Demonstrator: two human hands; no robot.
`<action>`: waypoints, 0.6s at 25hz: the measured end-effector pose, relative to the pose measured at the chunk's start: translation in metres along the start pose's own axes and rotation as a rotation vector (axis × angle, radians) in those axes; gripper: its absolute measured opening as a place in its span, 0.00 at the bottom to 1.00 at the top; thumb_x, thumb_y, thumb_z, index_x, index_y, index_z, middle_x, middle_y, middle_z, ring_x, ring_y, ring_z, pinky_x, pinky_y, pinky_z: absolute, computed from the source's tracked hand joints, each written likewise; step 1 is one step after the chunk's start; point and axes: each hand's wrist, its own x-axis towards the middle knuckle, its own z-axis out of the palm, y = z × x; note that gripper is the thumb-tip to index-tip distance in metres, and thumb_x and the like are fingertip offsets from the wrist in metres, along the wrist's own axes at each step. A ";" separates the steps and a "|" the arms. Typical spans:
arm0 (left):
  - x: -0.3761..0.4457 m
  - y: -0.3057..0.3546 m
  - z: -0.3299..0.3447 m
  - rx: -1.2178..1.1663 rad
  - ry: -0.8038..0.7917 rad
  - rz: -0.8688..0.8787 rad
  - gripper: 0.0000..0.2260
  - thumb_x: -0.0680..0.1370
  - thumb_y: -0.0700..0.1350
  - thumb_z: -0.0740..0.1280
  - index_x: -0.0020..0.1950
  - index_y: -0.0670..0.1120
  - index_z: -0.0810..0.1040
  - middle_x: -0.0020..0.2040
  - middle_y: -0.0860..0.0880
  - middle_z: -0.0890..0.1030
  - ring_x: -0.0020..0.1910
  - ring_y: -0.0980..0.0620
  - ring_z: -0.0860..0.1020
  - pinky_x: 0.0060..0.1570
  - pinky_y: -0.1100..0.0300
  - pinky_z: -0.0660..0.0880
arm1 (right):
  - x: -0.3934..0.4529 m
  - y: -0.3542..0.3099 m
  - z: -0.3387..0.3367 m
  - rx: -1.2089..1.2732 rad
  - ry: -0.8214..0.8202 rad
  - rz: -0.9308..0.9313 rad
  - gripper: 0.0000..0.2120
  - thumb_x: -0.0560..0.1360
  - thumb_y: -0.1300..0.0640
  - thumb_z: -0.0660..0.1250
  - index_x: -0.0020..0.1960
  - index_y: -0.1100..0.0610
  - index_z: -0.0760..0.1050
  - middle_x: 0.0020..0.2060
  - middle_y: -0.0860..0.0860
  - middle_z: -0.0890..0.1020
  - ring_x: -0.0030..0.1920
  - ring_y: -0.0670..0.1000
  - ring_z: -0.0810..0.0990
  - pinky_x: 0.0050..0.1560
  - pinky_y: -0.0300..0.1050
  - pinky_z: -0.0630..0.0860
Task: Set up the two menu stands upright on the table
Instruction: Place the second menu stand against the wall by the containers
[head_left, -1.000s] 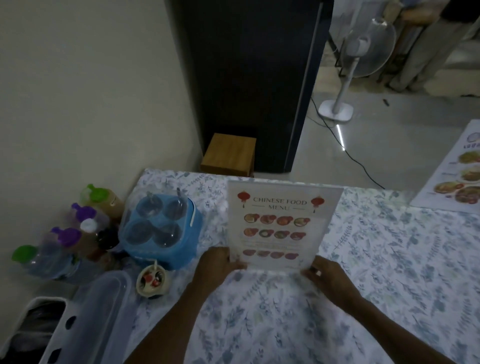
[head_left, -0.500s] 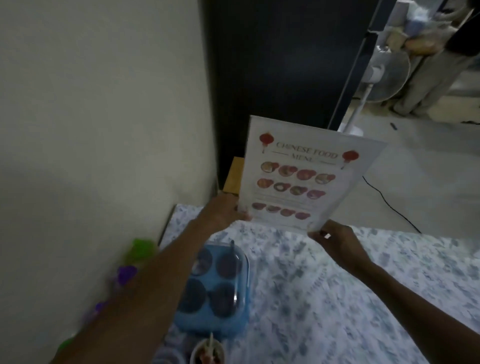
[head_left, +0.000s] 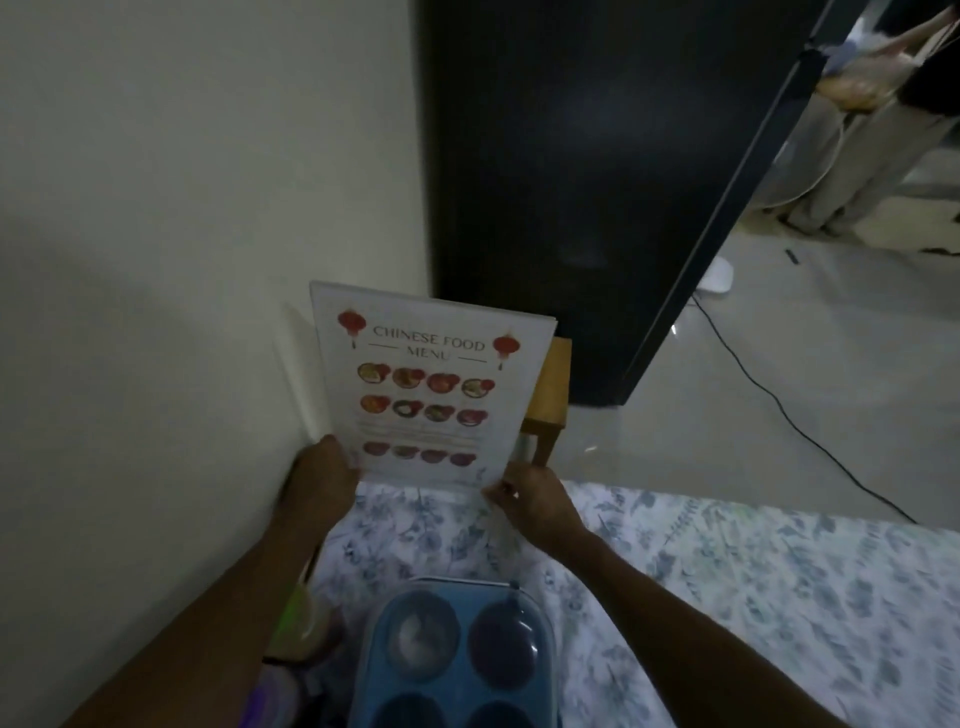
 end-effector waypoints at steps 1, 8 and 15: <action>0.004 0.000 0.002 0.058 0.001 -0.012 0.12 0.79 0.42 0.67 0.56 0.33 0.78 0.55 0.35 0.81 0.53 0.38 0.81 0.52 0.49 0.79 | 0.002 0.003 0.006 -0.010 -0.001 0.015 0.11 0.78 0.51 0.66 0.60 0.50 0.77 0.60 0.49 0.81 0.60 0.49 0.79 0.61 0.43 0.77; 0.012 0.010 0.003 0.402 -0.123 -0.036 0.12 0.81 0.36 0.58 0.61 0.33 0.76 0.61 0.37 0.79 0.62 0.40 0.78 0.59 0.55 0.73 | 0.011 0.018 0.028 -0.058 -0.020 0.074 0.11 0.78 0.51 0.66 0.58 0.55 0.77 0.58 0.54 0.82 0.57 0.53 0.80 0.59 0.45 0.77; 0.000 0.012 -0.008 0.447 -0.173 -0.042 0.12 0.80 0.38 0.60 0.58 0.34 0.77 0.59 0.37 0.80 0.59 0.41 0.80 0.56 0.55 0.76 | 0.014 0.020 0.028 -0.063 -0.012 0.043 0.12 0.77 0.52 0.68 0.57 0.57 0.77 0.57 0.55 0.82 0.57 0.54 0.80 0.59 0.47 0.78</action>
